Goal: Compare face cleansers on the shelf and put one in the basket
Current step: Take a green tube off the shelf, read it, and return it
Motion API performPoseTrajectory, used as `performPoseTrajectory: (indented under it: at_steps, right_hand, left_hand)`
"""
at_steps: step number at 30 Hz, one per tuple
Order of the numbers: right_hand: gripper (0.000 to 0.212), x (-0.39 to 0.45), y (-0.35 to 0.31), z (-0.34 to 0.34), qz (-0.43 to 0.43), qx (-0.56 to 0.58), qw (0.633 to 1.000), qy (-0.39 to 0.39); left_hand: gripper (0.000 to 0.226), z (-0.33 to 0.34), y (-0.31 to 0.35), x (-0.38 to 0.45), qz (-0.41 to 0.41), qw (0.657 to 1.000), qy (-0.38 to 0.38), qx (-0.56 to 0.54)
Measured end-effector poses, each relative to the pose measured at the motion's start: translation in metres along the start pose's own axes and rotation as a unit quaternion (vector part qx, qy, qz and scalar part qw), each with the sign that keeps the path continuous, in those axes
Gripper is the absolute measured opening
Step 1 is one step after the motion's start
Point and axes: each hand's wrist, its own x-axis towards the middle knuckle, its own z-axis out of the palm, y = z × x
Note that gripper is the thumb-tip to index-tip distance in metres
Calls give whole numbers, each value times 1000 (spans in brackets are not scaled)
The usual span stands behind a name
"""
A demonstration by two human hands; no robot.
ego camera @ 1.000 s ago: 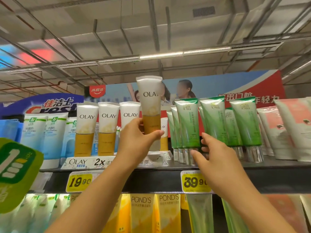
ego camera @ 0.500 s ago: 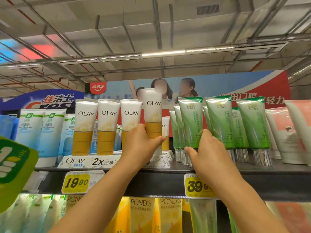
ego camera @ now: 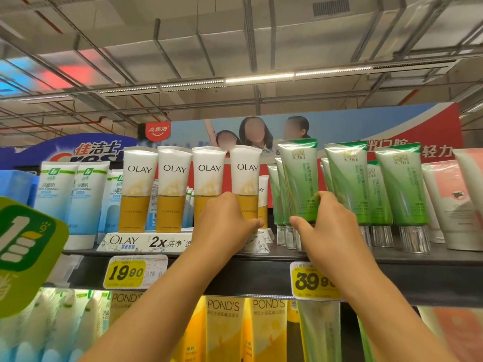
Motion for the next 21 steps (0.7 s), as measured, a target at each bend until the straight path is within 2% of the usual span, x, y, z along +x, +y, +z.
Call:
performPoseTrajectory:
  at_steps: [5,9,11,13,15,21]
  right_hand:
    - [42,-7,-3,-5,-73,80,992,59]
    - [40,-16,-6,-13,-104,152,980,79]
    - [40,-25,-9,-18,-111,191,972,79]
    - [41,-36,-10,-21,-116,220,965,81]
    - [45,-50,-10,-24,-111,247,960,72]
    - [42,-105,2,-27,-65,326,943,-5]
  left_hand:
    - [31,-8,2,0,5,999,-21,30]
    - [35,-23,4,-13,35,998,42,15]
    - [29,-30,6,-29,47,992,78,-85]
    - [8,-36,7,-51,42,966,92,-238]
    - [9,-35,8,-77,25,935,85,-343]
    - [8,-10,6,-160,-65,867,14,-495]
